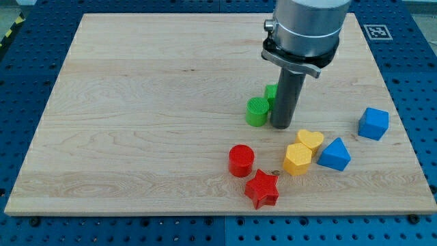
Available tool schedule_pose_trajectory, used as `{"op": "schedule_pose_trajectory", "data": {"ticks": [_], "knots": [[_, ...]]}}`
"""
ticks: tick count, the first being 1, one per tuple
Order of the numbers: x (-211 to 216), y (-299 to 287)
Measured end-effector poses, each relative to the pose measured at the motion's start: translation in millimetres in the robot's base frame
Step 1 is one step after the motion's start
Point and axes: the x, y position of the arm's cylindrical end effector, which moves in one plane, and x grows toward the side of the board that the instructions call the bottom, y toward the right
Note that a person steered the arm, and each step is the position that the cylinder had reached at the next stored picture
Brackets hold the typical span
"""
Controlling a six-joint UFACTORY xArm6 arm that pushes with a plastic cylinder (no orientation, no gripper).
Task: Move the green star and the green circle closer to the red circle
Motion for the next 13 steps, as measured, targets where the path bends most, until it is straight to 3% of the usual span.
{"op": "schedule_pose_trajectory", "data": {"ticks": [2,4,8,13], "knots": [[-13.0,66.7],[-55.1,10.6],[-62.0,-110.8],[15.8,-50.2]]}}
